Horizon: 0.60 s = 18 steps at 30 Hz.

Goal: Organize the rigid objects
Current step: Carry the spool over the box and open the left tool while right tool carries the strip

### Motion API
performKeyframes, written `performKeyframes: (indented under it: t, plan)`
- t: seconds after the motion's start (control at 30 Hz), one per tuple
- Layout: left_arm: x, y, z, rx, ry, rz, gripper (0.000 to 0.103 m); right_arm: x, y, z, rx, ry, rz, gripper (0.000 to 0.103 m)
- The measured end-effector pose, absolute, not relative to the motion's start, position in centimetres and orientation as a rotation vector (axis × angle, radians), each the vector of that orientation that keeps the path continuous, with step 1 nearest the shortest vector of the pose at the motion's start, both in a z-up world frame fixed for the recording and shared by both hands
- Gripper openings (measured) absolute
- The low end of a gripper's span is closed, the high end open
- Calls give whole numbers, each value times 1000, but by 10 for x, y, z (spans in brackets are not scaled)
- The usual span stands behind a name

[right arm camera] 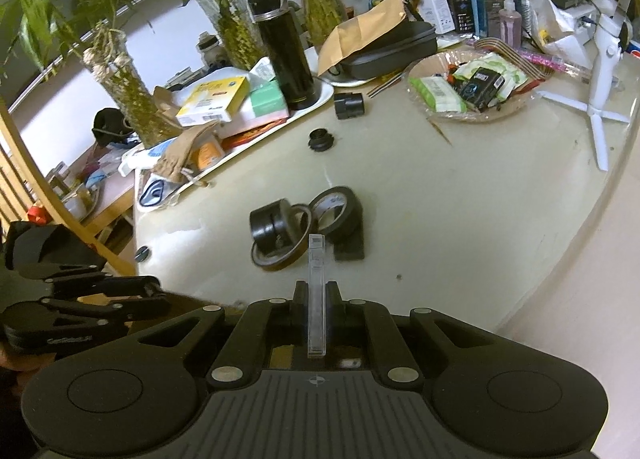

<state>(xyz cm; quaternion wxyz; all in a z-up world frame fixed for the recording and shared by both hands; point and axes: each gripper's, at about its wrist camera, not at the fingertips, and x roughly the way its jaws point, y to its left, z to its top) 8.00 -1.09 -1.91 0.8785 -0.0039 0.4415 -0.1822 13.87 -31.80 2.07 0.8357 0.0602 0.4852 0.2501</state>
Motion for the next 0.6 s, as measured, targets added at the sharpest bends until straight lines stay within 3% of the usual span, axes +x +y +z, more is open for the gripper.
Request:
performKeyframes:
  t: [0.6]
  plan:
    - [77, -2, -30, -74, 986, -361, 39, 99, -315, 27, 141, 1044, 560, 10]
